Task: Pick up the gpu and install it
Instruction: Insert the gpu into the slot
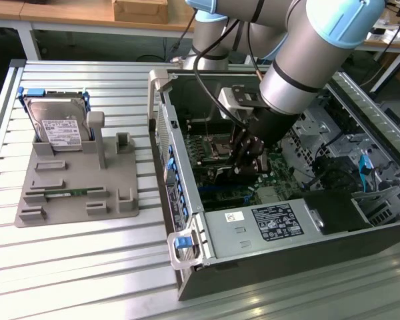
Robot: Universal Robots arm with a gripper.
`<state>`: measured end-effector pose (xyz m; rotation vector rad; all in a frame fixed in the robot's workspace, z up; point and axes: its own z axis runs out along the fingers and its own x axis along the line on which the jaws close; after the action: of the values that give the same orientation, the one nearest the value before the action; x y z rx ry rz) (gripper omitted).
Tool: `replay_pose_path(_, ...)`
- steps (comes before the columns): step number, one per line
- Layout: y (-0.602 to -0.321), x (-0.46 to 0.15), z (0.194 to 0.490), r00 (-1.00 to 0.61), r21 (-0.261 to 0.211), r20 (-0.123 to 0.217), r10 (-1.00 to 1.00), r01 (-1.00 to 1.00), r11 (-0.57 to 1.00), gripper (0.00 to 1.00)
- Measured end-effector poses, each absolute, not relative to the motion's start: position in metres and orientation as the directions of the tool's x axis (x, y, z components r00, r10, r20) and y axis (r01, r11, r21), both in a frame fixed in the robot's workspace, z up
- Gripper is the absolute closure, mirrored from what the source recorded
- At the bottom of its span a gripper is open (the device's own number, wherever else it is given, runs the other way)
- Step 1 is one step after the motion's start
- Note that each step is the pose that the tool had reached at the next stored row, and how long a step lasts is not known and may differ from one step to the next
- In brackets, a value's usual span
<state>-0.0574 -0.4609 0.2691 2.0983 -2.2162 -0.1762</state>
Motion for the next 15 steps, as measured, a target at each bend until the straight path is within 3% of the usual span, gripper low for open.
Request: replay_pose_path(15, -0.4582, -0.0578, 0.2691, -0.006, 0.141, -0.015, -1.0, -0.99, 0.004, 0.73)
